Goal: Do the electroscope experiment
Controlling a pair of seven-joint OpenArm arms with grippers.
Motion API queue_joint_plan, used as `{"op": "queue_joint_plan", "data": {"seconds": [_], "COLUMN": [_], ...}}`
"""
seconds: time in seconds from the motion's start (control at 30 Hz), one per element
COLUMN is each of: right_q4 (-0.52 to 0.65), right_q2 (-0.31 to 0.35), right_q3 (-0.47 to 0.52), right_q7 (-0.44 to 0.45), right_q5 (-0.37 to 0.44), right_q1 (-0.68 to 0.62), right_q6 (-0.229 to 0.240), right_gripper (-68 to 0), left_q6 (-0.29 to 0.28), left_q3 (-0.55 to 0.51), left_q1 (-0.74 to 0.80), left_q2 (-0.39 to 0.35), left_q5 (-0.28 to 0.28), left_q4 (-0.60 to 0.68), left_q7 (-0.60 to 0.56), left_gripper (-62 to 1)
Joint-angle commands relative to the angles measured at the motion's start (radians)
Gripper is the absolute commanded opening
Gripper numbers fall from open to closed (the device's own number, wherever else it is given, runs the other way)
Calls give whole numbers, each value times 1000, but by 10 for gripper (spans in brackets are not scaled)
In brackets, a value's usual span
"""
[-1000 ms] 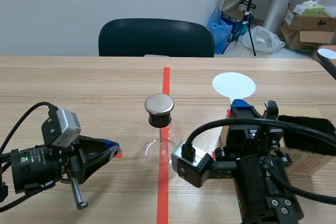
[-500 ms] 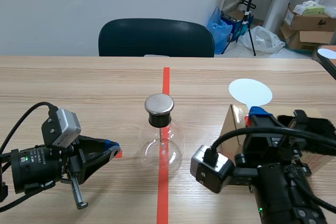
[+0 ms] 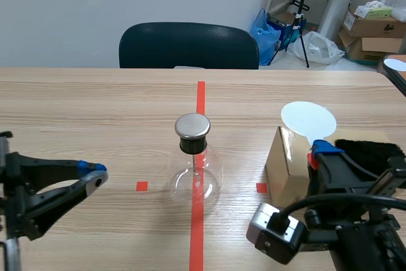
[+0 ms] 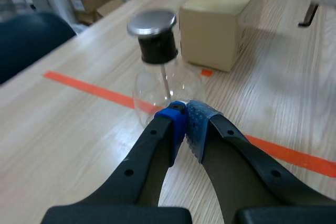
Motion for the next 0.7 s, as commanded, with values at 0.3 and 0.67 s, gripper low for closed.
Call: {"op": "queue_joint_plan", "data": {"seconds": [0.3,0.67], "right_q4": [-50,-127], "right_q2": [-35,-34], "right_q3": [82,92], "right_q7": [99,109], "right_q5": [48,47], "right_q1": [16,60], "right_q6": [-58,-58], "right_gripper": [-665,-665], "left_q6": [-2,-2], "left_q3": [-236,-276], "left_q1": [408,589], "left_q2": [-5,-5], "left_q5": [-13,-170], "left_q4": [362,528], "left_q7": [-10,141], "left_gripper": [-577,-577]}}
